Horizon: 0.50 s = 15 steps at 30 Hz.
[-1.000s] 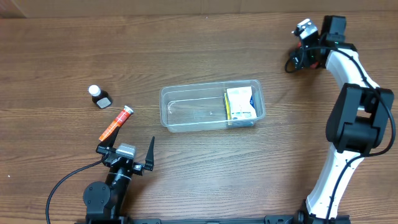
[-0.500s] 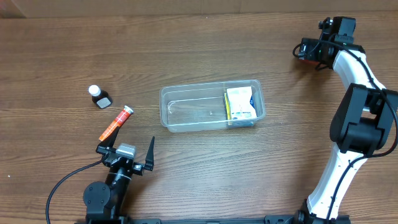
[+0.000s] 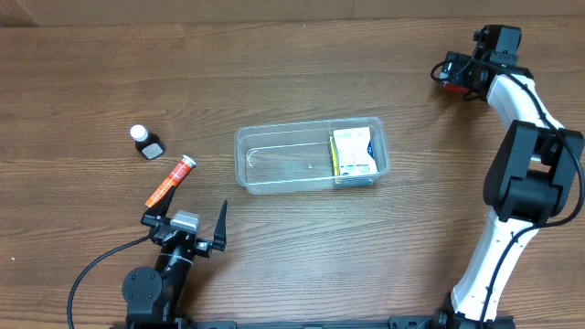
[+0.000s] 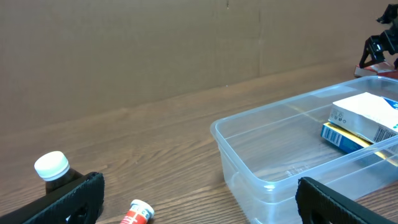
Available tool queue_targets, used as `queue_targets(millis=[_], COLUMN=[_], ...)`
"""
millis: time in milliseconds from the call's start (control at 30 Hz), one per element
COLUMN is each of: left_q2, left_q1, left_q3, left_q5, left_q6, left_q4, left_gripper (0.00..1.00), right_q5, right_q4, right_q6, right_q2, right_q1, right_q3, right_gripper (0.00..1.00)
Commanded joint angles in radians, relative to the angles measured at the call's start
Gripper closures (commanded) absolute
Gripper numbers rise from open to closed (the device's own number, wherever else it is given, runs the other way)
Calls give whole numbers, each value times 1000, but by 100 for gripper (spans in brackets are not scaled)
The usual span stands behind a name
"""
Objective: Pack container
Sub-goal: 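Move the right gripper to the red-white packet and grasp it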
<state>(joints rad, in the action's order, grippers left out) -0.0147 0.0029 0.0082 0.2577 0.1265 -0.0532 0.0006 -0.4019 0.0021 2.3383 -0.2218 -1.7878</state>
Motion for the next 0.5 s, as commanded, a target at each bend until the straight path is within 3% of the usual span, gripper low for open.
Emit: queue_targets(millis=[0,467], left_q2=[10,10], left_q1=[11,11], left_q3=[-3,-3], left_q5=[-6,-6], left_q6=[8,8], left_q4=[2,2], left_gripper=[0,0], right_q5=[23,59], right_q4=[19,87], right_q6=[-72,-326], right_q2=[45,43], right_q1=[-4,-5], right_q3=[0,-44], right_gripper=[0,0])
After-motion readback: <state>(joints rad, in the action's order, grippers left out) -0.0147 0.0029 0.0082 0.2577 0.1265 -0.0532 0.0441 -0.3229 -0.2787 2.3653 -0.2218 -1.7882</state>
